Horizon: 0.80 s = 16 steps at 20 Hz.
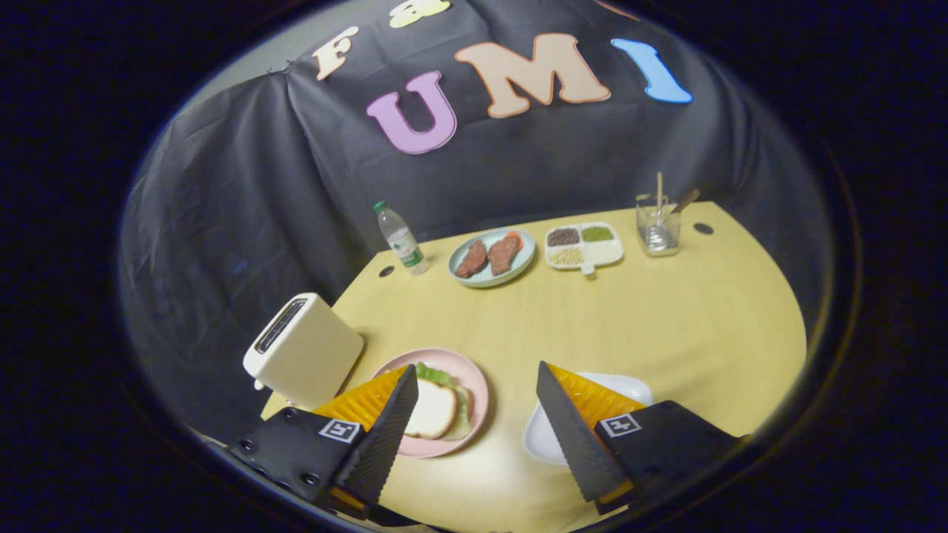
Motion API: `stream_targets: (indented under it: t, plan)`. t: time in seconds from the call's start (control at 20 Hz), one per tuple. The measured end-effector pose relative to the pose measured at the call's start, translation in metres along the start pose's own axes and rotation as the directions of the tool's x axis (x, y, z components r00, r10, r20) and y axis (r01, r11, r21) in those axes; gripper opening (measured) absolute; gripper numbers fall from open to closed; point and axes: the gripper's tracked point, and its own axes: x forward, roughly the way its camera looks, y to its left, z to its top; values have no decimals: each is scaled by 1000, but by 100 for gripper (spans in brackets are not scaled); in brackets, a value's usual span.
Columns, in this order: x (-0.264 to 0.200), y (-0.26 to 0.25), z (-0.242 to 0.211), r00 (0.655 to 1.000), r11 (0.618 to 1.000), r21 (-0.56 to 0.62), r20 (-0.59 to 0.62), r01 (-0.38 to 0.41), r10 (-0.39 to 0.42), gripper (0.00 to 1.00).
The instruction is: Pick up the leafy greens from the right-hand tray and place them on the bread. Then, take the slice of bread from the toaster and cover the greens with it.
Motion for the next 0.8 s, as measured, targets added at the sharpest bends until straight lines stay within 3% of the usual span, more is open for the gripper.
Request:
stream_targets:
  t: [0.35, 0.5, 0.8]
  plan:
    - [-72, -43, 70, 968, 988, -95, 232, 119, -94, 100]
    - [-110, -51, 115, 912, 975, -122, 391, 186, -125, 100]
    - [-150, -74, 170, 791, 943, -101, 577, 316, -203, 100]
